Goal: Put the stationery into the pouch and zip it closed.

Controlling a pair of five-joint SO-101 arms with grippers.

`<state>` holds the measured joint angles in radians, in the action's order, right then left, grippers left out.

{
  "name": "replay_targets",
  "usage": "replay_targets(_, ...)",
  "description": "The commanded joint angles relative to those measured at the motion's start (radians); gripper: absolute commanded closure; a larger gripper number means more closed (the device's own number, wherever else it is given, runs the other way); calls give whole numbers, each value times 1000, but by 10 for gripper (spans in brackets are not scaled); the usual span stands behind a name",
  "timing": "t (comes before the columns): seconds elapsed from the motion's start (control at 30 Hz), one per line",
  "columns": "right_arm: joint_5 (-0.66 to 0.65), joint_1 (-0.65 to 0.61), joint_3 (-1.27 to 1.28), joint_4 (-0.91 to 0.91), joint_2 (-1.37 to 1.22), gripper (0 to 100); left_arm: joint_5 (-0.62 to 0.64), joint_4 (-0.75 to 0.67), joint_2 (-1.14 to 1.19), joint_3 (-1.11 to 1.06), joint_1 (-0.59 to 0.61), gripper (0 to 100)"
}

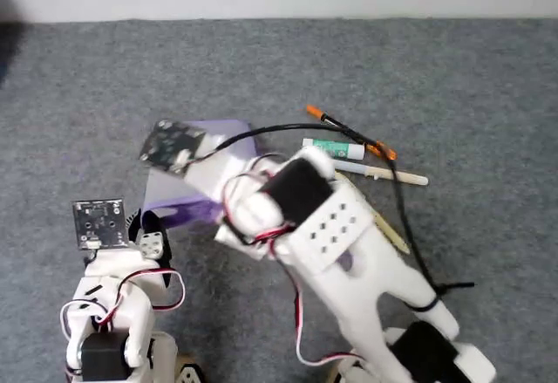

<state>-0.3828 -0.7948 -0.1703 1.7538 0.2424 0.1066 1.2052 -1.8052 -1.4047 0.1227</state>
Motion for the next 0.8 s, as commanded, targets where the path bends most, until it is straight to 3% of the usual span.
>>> replay_targets(0.0,-55,99,20,42,76,989,-54,-20,-6,50,11,990)
replay_targets(0.13,-103,179,80,42,120,989,-87,0,-5,96,11,990)
replay_targets(0.3,-129,272,130,42,176,989,-92,183,-5,166,11,990)
replay_targets(0.5,-126,297,149,39,214,989,-92,199,18,243,29,990)
replay_targets(0.77,-120,298,144,33,214,989,-61,316,394,581,31,990)
